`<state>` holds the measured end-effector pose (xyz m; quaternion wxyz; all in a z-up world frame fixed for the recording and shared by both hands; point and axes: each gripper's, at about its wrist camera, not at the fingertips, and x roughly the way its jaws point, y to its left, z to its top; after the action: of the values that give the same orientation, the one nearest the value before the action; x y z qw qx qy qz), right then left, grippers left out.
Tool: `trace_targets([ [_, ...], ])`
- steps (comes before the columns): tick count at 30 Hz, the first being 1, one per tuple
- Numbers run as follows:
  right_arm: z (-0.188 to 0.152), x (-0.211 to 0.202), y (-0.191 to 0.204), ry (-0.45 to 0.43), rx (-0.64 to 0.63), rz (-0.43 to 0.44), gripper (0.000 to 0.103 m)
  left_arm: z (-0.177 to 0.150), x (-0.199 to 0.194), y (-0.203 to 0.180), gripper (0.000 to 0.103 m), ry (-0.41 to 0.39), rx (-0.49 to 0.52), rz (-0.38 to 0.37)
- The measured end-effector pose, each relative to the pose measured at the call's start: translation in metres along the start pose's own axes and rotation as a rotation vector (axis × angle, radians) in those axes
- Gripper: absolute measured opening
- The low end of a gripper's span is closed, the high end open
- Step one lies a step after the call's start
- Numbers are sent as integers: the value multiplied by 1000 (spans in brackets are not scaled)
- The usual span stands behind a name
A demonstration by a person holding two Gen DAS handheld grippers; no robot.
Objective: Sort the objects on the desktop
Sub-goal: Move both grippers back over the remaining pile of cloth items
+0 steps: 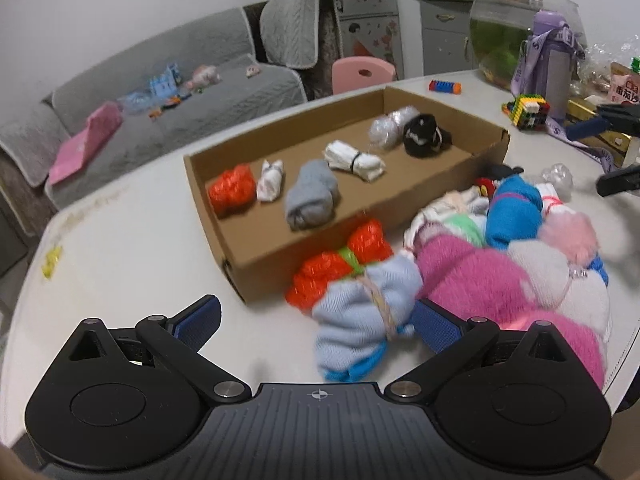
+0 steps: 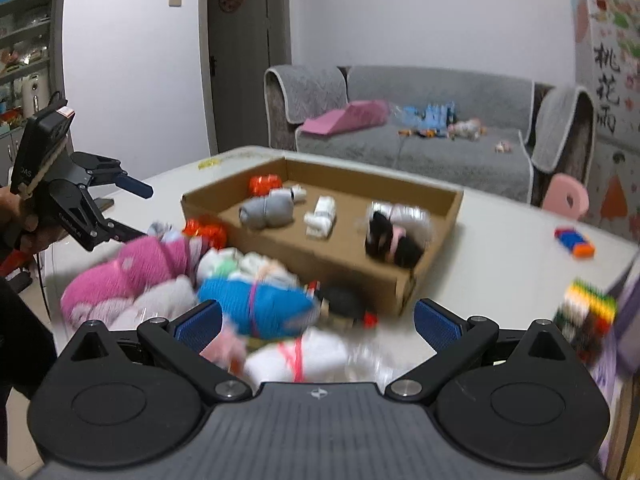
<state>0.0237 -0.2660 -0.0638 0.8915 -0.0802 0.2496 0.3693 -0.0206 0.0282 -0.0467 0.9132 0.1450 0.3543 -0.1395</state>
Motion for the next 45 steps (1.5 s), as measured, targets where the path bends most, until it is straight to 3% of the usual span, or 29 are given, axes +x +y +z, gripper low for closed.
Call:
trace_targets([
  [5, -16, -5, 13, -20, -53, 75, 101, -12, 9, 8, 103, 65, -118, -81],
  [10, -23, 6, 18, 46, -84, 167, 91, -15, 19, 13, 103, 91, -209, -141],
  [17, -29, 27, 11, 108, -78, 184, 91, -7, 27, 5, 103, 78, -215, -104],
  [22, -33, 31, 3, 141, -99, 144, 92, -7, 27, 7, 103, 72, -217, -79],
  [26, -33, 31, -1, 128, -126, 126, 91, -13, 35, 20, 103, 121, -275, -34],
  [31, -32, 29, 4, 115, -209, 126, 89, -18, 30, 29, 103, 121, -298, 19],
  [40, -31, 33, 13, 141, -236, 162, 83, -13, 25, 12, 103, 79, -231, -31],
  [45, -32, 31, 14, 142, -221, 158, 82, -14, 32, 16, 103, 80, -275, -13],
])
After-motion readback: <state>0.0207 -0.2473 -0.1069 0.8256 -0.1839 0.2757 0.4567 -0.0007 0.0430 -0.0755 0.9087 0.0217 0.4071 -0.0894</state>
